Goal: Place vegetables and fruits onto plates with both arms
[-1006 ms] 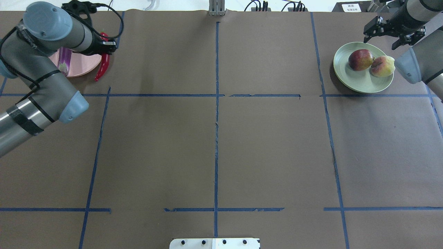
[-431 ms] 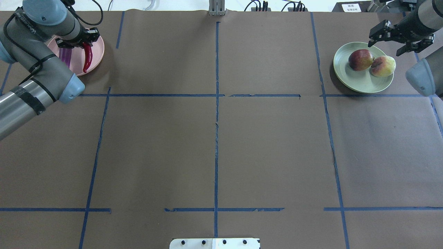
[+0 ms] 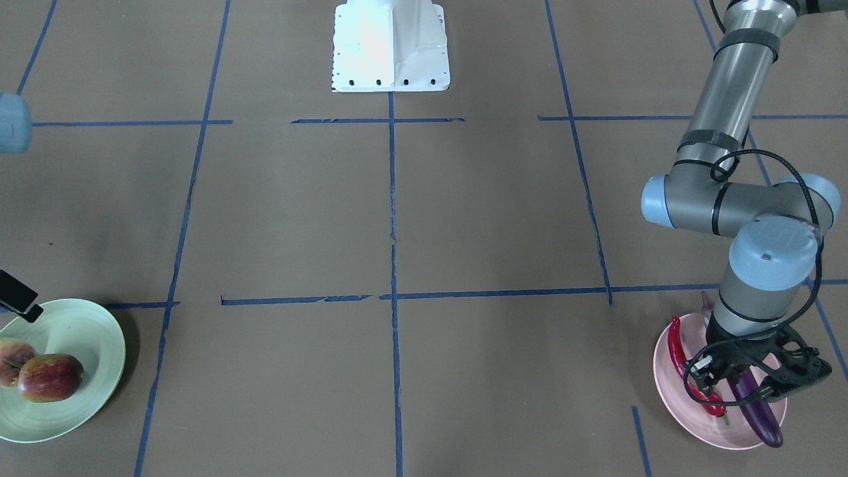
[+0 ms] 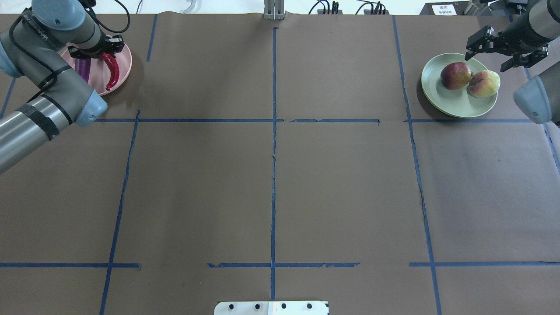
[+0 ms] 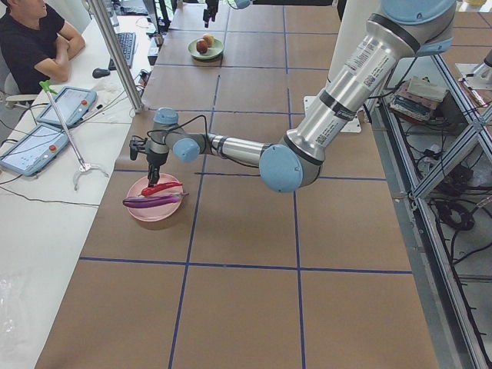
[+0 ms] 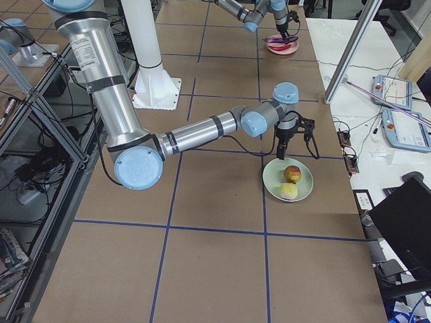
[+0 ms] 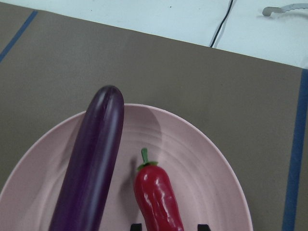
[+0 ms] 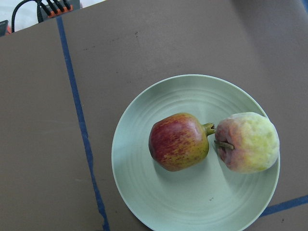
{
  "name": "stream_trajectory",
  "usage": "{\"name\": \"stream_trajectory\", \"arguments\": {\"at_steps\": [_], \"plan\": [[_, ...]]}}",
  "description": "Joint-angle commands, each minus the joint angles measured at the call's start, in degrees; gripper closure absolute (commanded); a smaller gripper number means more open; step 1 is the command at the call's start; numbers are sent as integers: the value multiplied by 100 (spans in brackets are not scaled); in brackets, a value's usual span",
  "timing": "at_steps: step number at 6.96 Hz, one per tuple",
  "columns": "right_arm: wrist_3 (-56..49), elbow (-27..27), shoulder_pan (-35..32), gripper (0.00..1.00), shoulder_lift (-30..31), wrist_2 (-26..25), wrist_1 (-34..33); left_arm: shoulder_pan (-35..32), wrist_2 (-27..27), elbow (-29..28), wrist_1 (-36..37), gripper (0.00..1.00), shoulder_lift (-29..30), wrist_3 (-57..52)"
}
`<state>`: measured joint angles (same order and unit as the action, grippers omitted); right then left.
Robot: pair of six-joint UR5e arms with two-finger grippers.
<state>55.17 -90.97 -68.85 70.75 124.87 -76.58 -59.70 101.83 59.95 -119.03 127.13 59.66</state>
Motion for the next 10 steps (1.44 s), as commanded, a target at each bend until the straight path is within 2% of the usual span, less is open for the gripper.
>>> {"name": "stream_trajectory", "arguments": {"at_steps": [1,2,3,4,5,6,8,9,10], "plan": [[-6,-366,-5,0,96,81,-258,-77,588,314,55,0,14,-78],[-59,-803,-14,0,106,99,-870,-199,1036,690,90,0,-99,-69],[-181,-1356,-49,0,315,99,-1485,-261,1467,1416,178,0,-622,-121],[-670,-1675,-101,0,595,108,-1708,-261,1846,2293,300,0,-1237,-147],[-1153,-1713,-276,0,798,117,-1754,-279,2189,3042,589,0,-1643,-583],[-1628,-1713,-530,0,1087,134,-1755,-323,2497,3763,879,0,-2308,-1457],[-3337,-1669,-1276,0,1894,991,-1755,-1004,2850,4532,1790,0,-3120,-3231],[-4112,-1652,-1471,0,2238,1013,-1763,-1374,2921,4648,2231,0,-3524,-4494],[-4503,-1686,-1708,0,2520,1022,-1763,-1821,3052,4658,2748,0,-3615,-5360]]}}
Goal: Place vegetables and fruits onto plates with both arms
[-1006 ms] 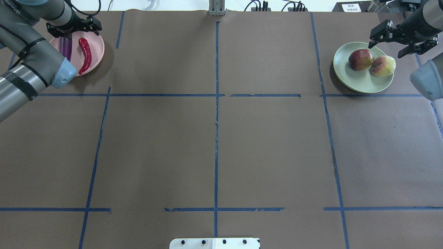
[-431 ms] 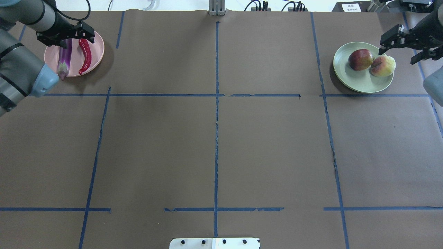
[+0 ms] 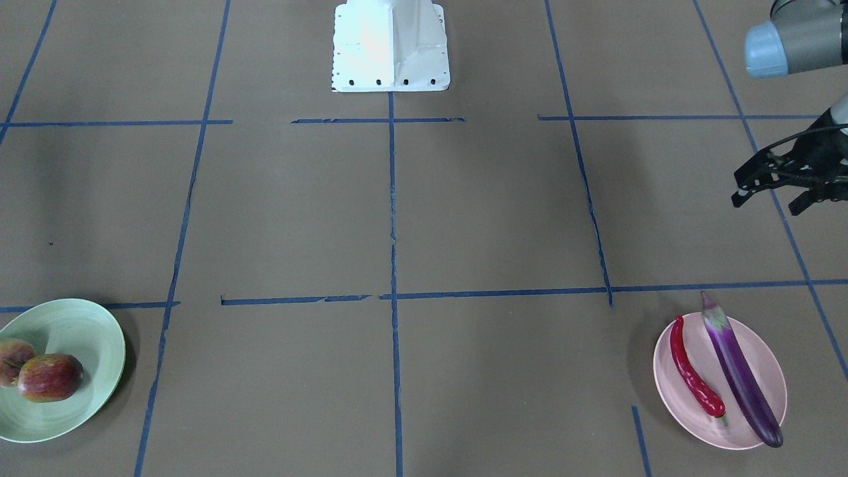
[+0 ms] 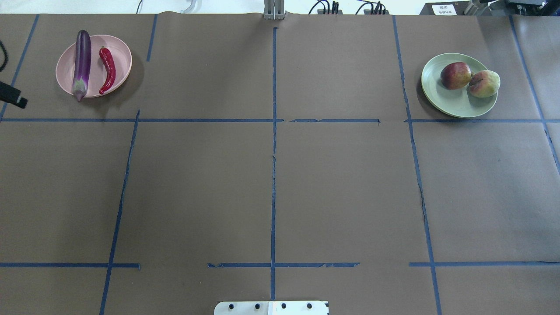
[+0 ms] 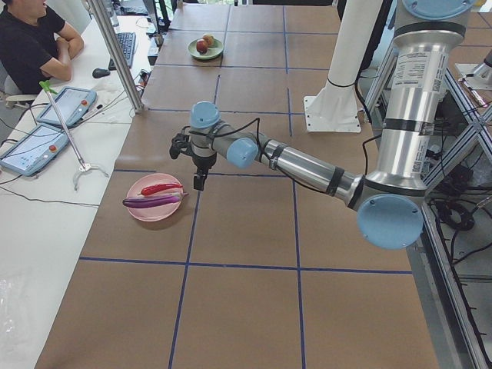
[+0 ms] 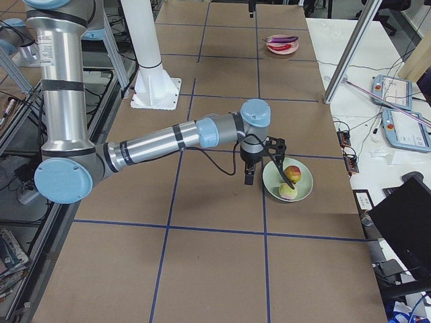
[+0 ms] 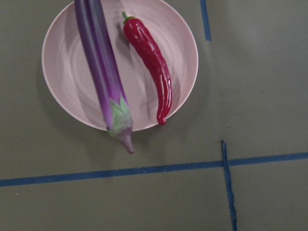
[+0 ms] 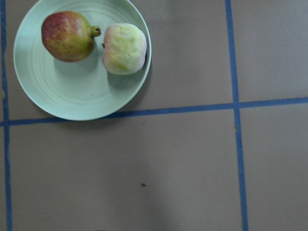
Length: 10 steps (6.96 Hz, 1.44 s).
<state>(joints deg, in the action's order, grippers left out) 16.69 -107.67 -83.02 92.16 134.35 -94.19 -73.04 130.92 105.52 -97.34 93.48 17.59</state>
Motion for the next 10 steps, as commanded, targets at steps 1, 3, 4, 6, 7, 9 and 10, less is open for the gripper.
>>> {"name": "stream_trajectory", "arguments": {"at_steps": [1,3,4,6,7,9,10], "plan": [[-919,-104,-502,0,626,83,-3,-753,161,48,1054,0,-260,-1944],[-1489,-149,-583,0,1048,126,-3,-1447,161,-215,1638,0,-443,-3624],[-1606,-149,-671,0,1207,309,6,-1476,161,-312,1648,0,-540,-3639],[-1782,-228,-724,0,1541,277,102,-1485,458,-480,1648,0,-734,-3596],[-2018,-237,-724,0,1577,285,172,-1485,565,-506,1613,0,-847,-3596],[-1671,-307,-716,0,1289,302,69,-1485,496,-428,1578,0,-953,-3613],[-1538,-316,-707,0,1270,285,85,-1485,495,-184,1569,0,-1076,-3613]]}}
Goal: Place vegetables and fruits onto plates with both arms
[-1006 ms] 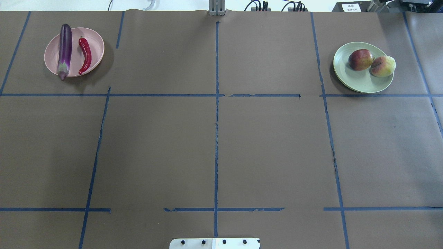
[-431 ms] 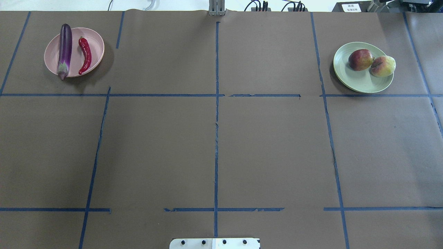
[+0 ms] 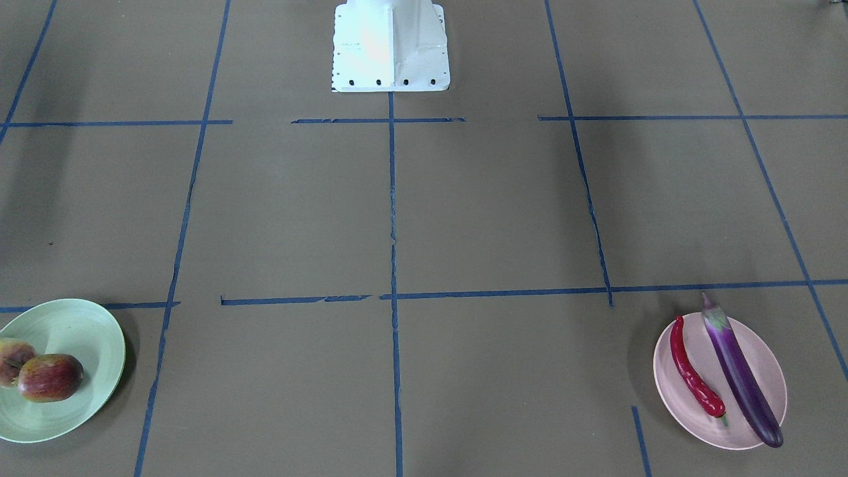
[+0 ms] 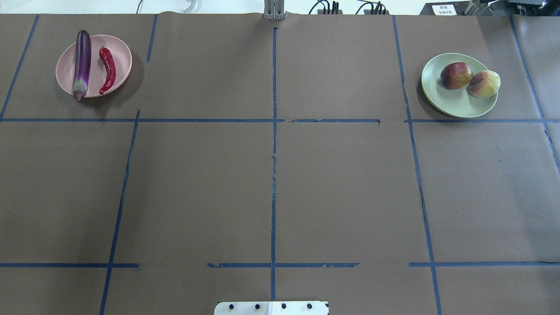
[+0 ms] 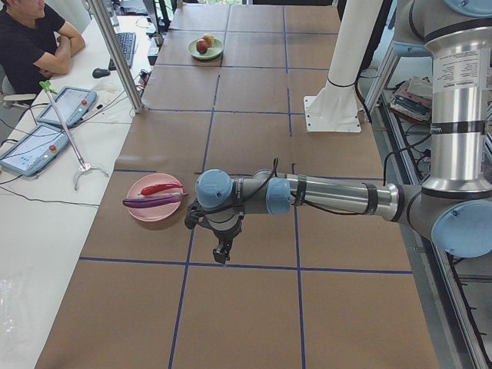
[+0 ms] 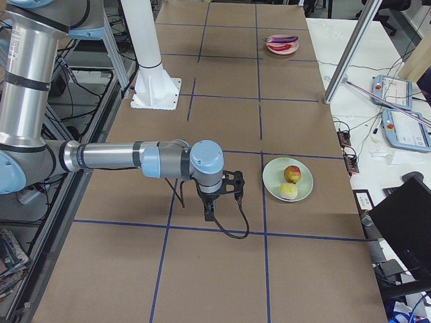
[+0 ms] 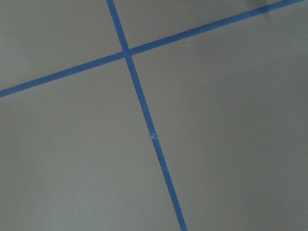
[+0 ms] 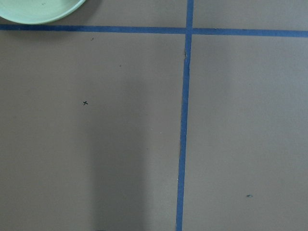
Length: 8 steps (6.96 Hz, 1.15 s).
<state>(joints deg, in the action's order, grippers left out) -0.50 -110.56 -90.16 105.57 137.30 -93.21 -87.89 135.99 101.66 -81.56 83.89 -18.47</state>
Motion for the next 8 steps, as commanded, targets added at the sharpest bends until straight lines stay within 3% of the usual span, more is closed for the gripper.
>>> {"name": "stream_trajectory", "arguments": {"at_steps": [1,8], "plan": [[182,-106,42,0,-72,33,-13,0,33,127,-44,0,-154,-24],[112,-124,130,0,-63,-11,84,79,7,188,-18,0,75,19]]}}
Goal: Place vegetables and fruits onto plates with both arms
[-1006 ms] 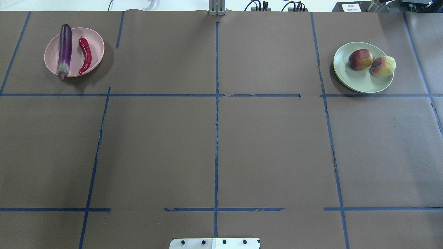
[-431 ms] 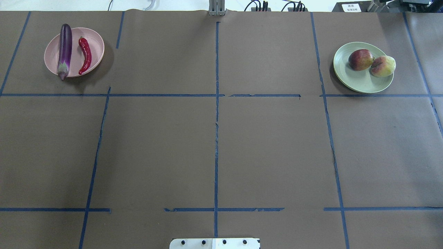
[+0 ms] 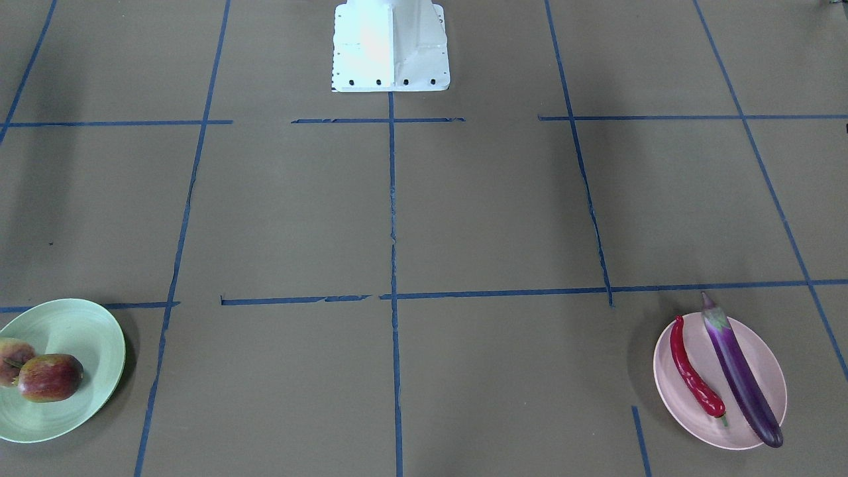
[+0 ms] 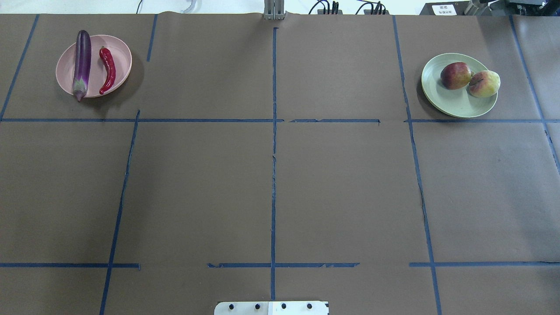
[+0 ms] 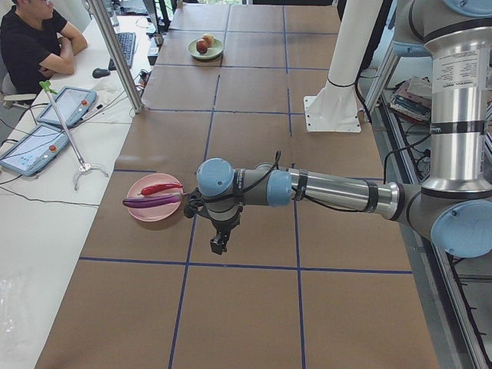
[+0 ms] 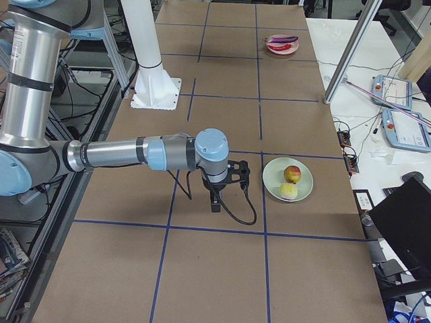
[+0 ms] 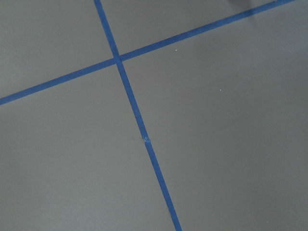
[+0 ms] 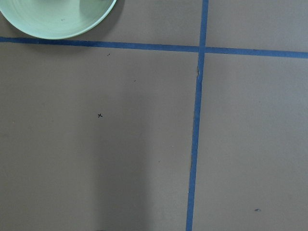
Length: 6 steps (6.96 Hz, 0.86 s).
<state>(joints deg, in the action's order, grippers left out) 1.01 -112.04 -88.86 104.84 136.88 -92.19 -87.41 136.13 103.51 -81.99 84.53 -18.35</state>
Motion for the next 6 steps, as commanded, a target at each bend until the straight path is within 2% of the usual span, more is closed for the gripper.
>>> {"name": "stream_trajectory", "arguments": {"at_steps": [1,6], "plan": [[-40,50,0,0,-7,14,-18,31,-8,-67,60,0,19,7],[39,252,9,0,-218,5,-1,31,-34,-112,43,0,310,-2]]}}
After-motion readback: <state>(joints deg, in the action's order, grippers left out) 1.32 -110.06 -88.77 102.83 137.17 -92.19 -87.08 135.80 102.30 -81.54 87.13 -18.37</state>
